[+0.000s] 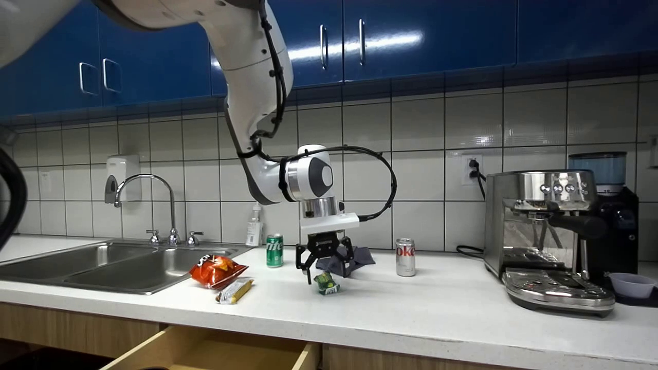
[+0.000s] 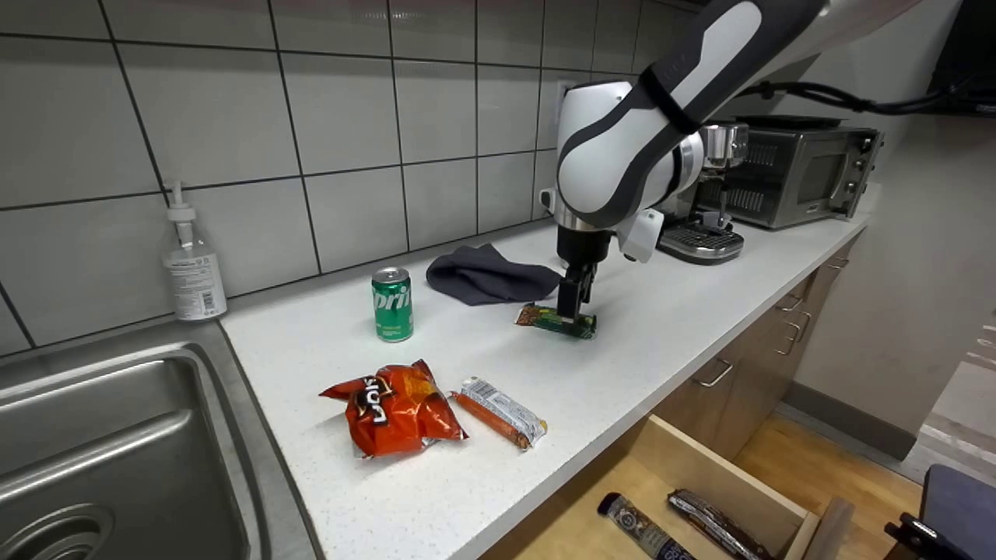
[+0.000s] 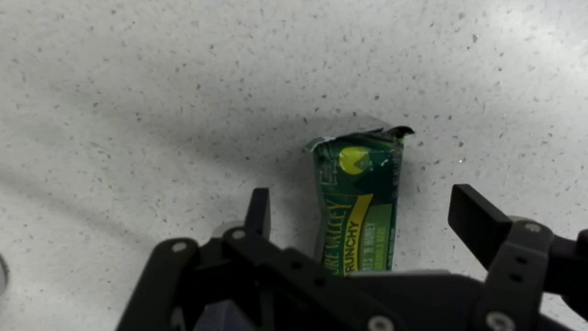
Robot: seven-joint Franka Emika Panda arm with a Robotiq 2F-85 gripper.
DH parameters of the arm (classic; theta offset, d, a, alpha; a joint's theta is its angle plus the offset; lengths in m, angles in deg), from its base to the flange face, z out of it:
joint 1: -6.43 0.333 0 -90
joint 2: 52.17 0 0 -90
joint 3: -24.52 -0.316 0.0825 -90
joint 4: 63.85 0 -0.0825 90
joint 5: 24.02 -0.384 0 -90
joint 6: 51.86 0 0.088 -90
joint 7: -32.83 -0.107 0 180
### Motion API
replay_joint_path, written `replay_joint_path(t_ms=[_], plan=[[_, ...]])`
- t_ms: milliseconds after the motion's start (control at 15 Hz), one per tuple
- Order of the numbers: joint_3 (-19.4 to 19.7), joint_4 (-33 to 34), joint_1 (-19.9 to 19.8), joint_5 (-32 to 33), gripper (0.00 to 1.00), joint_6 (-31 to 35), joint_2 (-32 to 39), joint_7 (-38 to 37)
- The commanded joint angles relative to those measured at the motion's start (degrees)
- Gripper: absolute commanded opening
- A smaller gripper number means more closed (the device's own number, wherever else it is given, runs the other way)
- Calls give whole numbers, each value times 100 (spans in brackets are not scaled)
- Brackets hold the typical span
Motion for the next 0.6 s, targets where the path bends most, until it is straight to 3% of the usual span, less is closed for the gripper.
replay_joint_path(t_ms=[0,200,267,333,533], plan=[[-183,503,-165,35,100,-337,299,184],[-218,661,-160,39,100,-418,414,210],[-241,722,-172,16,75,-440,457,225],[-255,766,-176,13,74,-461,488,236],[-275,869,-178,35,49,-465,561,259]])
